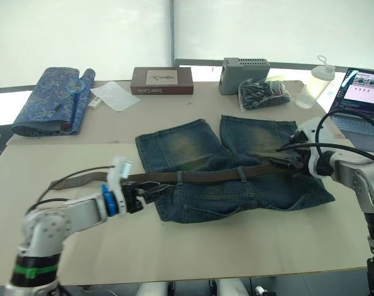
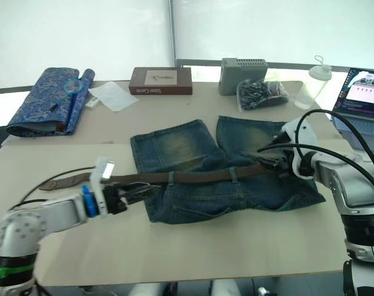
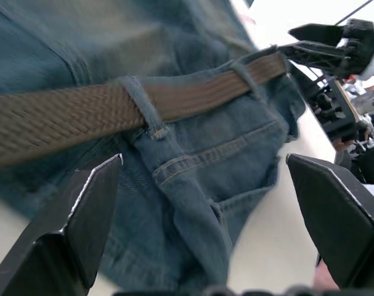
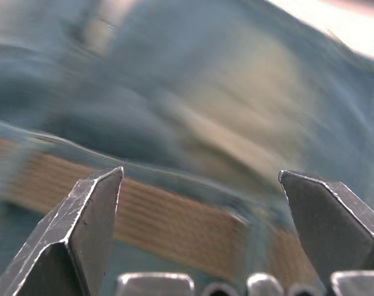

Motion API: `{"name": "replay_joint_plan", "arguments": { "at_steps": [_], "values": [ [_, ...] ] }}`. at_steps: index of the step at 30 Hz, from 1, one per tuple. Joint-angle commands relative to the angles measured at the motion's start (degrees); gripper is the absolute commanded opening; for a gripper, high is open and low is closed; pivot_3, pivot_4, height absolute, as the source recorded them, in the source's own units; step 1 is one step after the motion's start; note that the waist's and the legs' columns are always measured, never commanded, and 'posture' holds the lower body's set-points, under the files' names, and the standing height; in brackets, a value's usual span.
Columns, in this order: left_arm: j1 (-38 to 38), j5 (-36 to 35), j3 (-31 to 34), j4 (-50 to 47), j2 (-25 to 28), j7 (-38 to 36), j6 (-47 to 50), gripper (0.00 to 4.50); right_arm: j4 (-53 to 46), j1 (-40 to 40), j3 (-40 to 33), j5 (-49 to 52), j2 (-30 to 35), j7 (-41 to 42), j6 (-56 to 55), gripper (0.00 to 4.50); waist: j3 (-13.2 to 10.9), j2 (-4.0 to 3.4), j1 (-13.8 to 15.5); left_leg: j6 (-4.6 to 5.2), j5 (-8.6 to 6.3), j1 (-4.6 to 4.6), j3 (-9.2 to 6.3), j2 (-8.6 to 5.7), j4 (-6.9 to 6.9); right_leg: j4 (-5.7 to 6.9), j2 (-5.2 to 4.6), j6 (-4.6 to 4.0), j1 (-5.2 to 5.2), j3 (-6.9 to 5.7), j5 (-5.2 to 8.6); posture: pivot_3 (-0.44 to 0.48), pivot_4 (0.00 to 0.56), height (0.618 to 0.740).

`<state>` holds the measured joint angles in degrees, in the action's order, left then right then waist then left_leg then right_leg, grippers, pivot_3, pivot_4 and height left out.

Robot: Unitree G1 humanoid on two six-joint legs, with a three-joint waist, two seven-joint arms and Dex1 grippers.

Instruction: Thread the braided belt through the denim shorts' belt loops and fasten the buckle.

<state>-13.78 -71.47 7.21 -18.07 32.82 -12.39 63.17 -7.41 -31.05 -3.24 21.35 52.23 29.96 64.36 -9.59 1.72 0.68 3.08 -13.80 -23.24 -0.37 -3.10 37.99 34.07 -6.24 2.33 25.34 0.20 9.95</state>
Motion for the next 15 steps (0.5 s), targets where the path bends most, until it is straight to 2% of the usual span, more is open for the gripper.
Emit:
{"name": "replay_joint_plan", "arguments": {
  "at_steps": [1,7,10,14,15],
  "values": [
    [-2.81,4.62,-3.64,2.51,-3.44,2.22,-0.02,4.50,-0.98,-0.11,-1.85,-1.57,3.32,-0.38,2.72,4.49,0.00,-0.01,0.00,0.03,-0.02,-0.02,0.01,0.00,0.00,0.00,0.00,0.00,0.03,0.04,0.00,0.000,0.150,0.740],
    [-5.52,10.15,-8.27,6.12,-9.70,2.81,0.85,4.50,1.27,1.09,-0.47,-2.79,6.91,0.83,3.52,4.49,0.00,-0.02,0.19,0.15,-0.06,0.03,0.02,-0.09,0.12,-0.06,0.05,0.13,-0.17,-0.02,-0.06,0.000,0.150,0.740],
    [-5.63,11.80,-9.80,6.79,-11.61,2.46,1.94,4.50,0.40,2.96,0.40,-2.92,10.12,2.81,3.94,4.49,0.01,-0.04,0.66,0.24,-0.06,-0.01,0.03,-0.12,0.33,-0.03,0.02,0.22,-0.21,-0.03,-0.10,0.000,0.150,0.740],
    [-5.47,14.92,-11.41,7.60,-13.12,2.33,2.65,4.50,0.18,4.10,1.06,-2.86,10.84,3.84,4.47,4.49,0.08,-0.16,0.79,0.34,-0.11,0.01,0.04,-0.10,0.64,-0.03,0.04,0.31,-0.37,-0.05,-0.14,0.000,0.150,0.740],
    [-5.51,16.16,-11.83,8.22,-13.52,2.28,2.44,4.26,1.01,4.05,1.70,-3.22,10.28,3.78,3.99,4.50,0.10,-0.19,0.82,0.37,-0.13,0.03,0.04,-0.09,0.76,-0.02,0.05,0.33,-0.43,-0.07,-0.14,0.000,0.150,0.740]
  ]
}}
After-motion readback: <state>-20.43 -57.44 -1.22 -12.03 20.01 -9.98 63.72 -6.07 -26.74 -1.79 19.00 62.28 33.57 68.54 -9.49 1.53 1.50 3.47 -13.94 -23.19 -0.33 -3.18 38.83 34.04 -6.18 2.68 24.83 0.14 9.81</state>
